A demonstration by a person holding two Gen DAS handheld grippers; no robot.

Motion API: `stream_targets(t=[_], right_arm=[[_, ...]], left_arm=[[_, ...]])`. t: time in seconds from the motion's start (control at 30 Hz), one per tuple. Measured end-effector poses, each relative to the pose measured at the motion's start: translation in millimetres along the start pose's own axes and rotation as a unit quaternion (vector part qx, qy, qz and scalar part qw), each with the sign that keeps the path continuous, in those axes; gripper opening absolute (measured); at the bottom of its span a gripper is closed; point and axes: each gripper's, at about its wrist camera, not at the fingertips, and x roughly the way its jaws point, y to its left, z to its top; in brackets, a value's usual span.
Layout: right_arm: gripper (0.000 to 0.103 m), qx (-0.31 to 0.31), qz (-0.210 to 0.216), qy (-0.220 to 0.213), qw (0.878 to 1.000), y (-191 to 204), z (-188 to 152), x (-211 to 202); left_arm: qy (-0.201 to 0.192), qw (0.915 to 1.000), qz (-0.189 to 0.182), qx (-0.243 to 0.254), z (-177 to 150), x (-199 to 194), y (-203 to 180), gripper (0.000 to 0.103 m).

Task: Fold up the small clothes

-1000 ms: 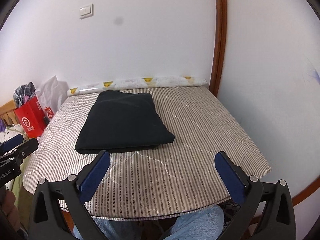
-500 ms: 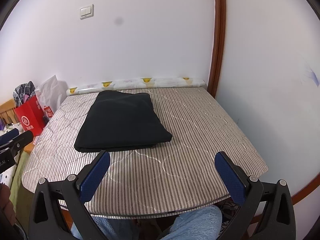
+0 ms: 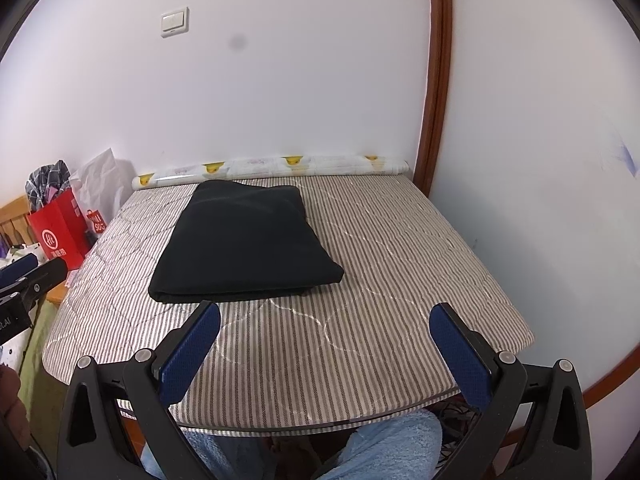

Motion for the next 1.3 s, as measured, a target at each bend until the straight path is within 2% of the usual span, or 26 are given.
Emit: stream_targets(t=[1.3], right_arm=[[0.103,-0.006,0.003,-0.002,1.0,4.2,-2.1,-3.4]], left_arm=[[0.004,0.9999,0.004,-0.009,-1.8,0.9,2.3,0.081]])
